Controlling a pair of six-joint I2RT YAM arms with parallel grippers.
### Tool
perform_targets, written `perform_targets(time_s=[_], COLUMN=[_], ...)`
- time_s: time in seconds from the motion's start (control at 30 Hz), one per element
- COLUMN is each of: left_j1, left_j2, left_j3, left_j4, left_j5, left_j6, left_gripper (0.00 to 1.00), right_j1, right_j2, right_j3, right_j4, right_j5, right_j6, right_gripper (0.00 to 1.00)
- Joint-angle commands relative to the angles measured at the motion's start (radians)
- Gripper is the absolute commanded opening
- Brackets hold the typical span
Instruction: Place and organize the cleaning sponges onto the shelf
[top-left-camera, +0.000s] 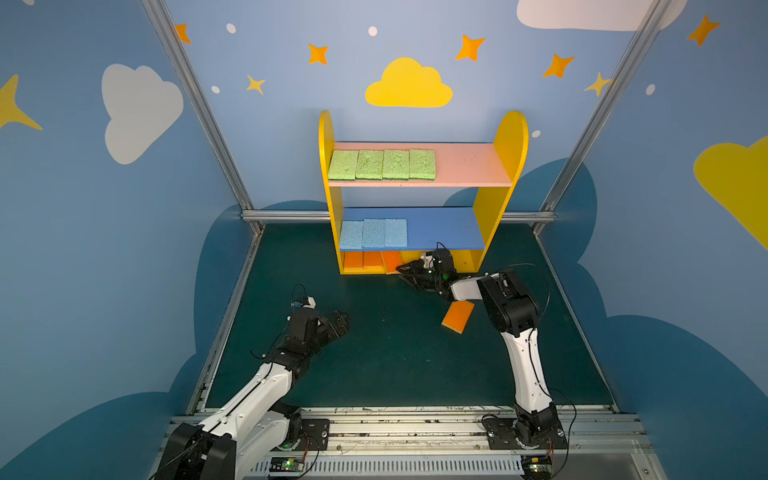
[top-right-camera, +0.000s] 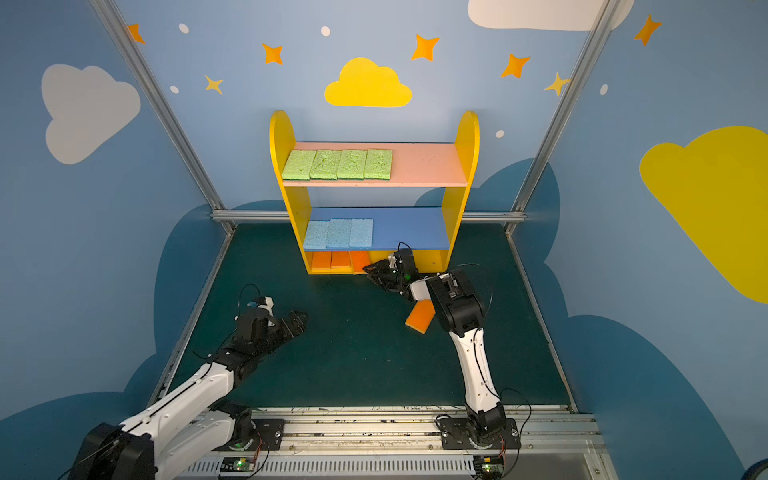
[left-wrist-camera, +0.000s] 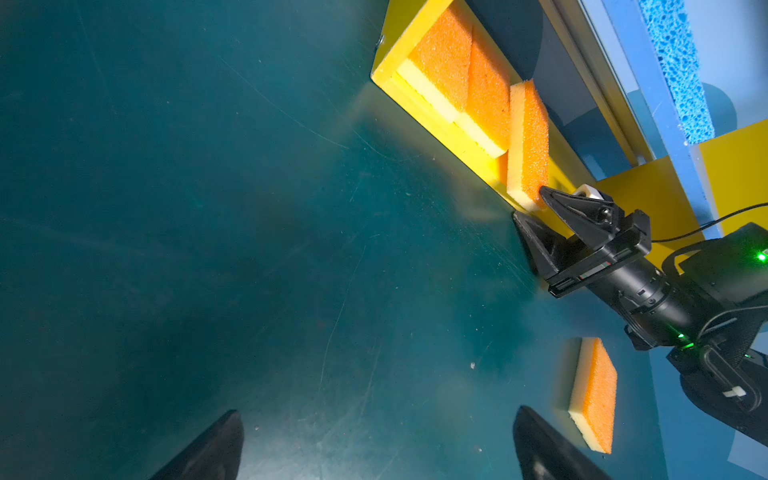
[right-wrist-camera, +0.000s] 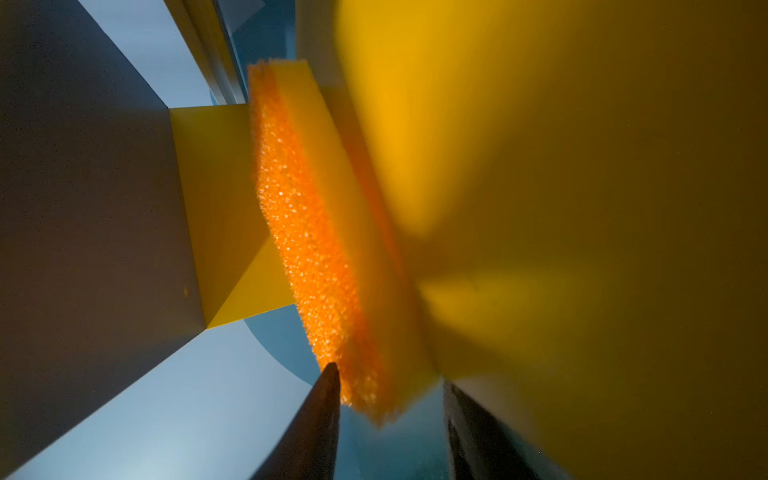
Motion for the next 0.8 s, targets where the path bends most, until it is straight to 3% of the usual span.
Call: perform_targets(time_s=[0.0,0.23,0.5,0.77], left_j1=[0.005,0.005,0.006,0.005], left_j2=[-0.007,-0.009,-0.016,-0.018], left_j3=[-0.009,-0.009,-0.013,-0.013], left_j4=[-0.001,-0.002,-0.006,-0.007], left_j5=[0.005,0.006,0.005,0.006], left_j6=[0.012,0.010,0.009,0.006], left_gripper=[1.00,1.00,1.00,1.00], right_j1=[-0.002,-0.007,-0.011,-0.022], right_j2=[0.019,0.024,0.024,0.008], right_j3=[0.027,0.034,0.028,-0.012], right_j4=[-0.037,-0.032,-0.012,0.019], right_j5=[0.034,0.056,0.062,0.068], right_j6=[-0.006,-0.002,0.009,0.022], right_gripper=[0.39,0.32,0.11,0.02])
